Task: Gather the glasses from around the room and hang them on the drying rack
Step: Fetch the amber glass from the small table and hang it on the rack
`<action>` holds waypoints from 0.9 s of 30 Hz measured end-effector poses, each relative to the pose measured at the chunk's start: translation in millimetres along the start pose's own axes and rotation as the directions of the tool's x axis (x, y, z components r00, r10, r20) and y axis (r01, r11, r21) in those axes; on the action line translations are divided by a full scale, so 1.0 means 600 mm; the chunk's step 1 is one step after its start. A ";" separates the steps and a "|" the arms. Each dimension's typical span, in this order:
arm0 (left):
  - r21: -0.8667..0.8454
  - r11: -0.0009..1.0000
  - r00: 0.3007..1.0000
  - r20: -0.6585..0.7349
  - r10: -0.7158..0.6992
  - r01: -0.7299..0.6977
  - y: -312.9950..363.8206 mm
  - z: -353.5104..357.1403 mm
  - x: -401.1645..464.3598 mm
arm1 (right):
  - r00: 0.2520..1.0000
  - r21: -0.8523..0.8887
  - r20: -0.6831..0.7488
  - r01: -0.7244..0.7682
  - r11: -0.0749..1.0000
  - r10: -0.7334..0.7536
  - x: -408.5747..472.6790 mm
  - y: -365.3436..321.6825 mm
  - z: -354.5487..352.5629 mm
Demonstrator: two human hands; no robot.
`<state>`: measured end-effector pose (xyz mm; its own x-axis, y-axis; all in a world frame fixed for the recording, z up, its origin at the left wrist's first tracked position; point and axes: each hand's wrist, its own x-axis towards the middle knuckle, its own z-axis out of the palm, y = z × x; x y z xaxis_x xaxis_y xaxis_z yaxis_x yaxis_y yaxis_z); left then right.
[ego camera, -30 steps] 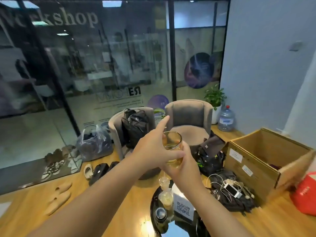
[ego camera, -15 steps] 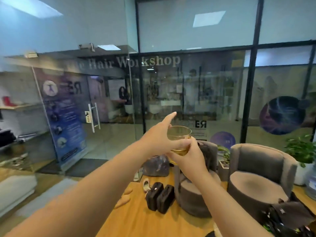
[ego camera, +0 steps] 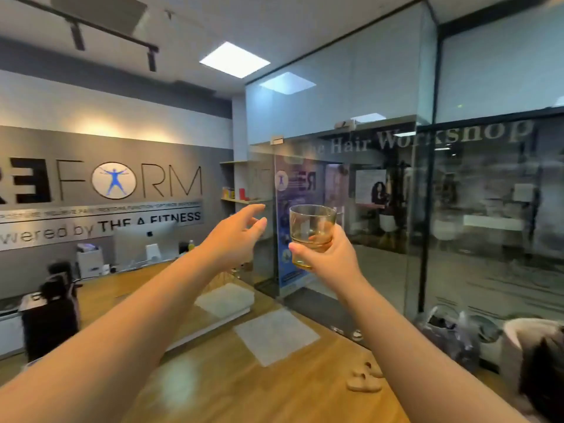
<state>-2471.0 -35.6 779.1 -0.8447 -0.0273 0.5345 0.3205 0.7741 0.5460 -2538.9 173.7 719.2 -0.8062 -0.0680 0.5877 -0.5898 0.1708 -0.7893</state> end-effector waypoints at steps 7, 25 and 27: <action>0.148 0.944 0.943 -0.200 -0.265 0.296 -0.140 -0.282 -0.277 | 0.935 0.220 0.351 -0.028 0.975 -0.053 -0.151 -0.159 0.341; 0.154 0.439 0.349 -0.844 -0.408 0.885 -0.123 -0.853 -1.005 | 0.404 0.689 0.705 -0.199 0.697 -0.582 -0.709 -0.722 0.919; 0.128 0.361 0.269 -0.888 -0.373 0.924 -0.099 -0.884 -1.063 | 0.334 0.714 0.698 -0.259 0.651 -0.633 -0.770 -0.775 0.949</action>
<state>-1723.9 -399.6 748.0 0.0339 -0.8577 0.5131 -0.7199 0.3351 0.6078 -1918.7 -434.2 713.5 0.0716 -0.8173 0.5718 -0.2085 -0.5729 -0.7927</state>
